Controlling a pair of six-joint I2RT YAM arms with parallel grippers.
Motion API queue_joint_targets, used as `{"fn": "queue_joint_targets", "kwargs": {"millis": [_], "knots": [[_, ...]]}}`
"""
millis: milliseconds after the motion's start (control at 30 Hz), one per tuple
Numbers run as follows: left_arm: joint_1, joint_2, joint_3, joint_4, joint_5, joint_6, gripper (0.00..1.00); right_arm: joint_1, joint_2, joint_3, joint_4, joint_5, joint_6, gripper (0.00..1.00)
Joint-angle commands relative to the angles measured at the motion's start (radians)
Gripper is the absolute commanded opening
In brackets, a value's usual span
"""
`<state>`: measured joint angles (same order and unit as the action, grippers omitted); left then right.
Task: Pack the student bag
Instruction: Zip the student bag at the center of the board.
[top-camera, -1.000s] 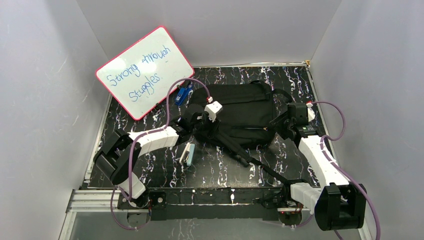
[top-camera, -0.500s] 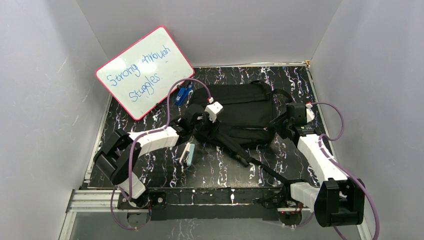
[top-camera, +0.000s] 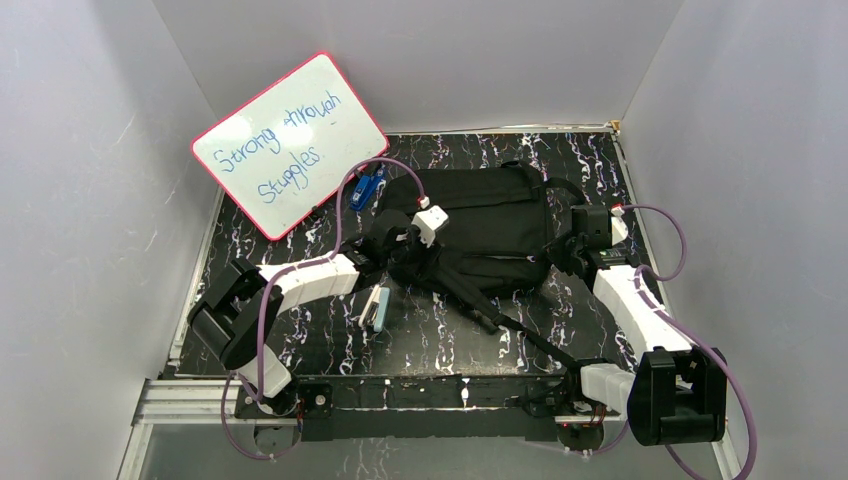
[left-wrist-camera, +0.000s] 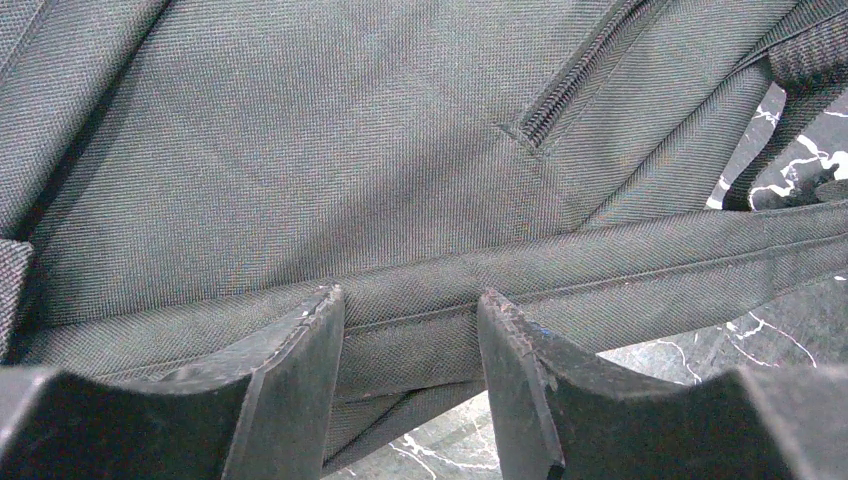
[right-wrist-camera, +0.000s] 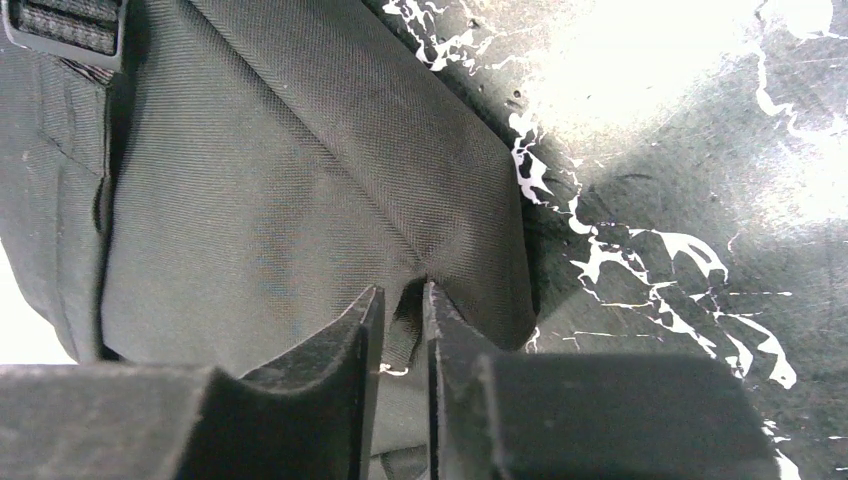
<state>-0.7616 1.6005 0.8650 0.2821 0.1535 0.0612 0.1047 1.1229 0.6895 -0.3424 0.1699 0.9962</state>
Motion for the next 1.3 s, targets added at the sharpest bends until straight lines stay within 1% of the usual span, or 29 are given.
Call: {"fn": "queue_joint_targets", "kwargs": {"millis": [0,267,433,567,733,900,967,1067,1267], "knots": [[-0.008,0.008,0.006,-0.002,0.007,0.011,0.5,-0.005,-0.022,-0.011,0.04,0.024,0.008,0.24],[-0.009,0.014,0.01,-0.007,0.009,0.011,0.5,-0.005,-0.043,-0.031,0.034,0.029,-0.001,0.0],[-0.01,0.016,0.011,-0.008,0.009,0.009,0.5,-0.005,-0.058,-0.033,0.038,0.025,-0.026,0.0],[-0.01,0.016,0.007,-0.001,0.017,0.005,0.5,-0.005,-0.088,-0.029,0.069,-0.022,-0.082,0.0],[-0.01,0.015,0.0,0.024,0.048,-0.016,0.5,-0.005,-0.111,-0.004,0.107,-0.196,-0.143,0.0],[-0.011,0.019,0.006,0.017,0.057,-0.018,0.5,-0.001,-0.056,0.021,0.124,-0.381,-0.172,0.0],[-0.011,0.011,0.003,0.024,0.061,-0.022,0.5,0.011,-0.034,0.017,0.142,-0.427,-0.17,0.0],[-0.011,0.003,-0.004,0.037,0.064,-0.021,0.5,0.052,-0.016,0.02,0.163,-0.439,-0.16,0.0],[-0.012,0.014,0.006,0.028,0.083,-0.025,0.5,0.173,0.018,0.048,0.217,-0.402,-0.129,0.0]]}}
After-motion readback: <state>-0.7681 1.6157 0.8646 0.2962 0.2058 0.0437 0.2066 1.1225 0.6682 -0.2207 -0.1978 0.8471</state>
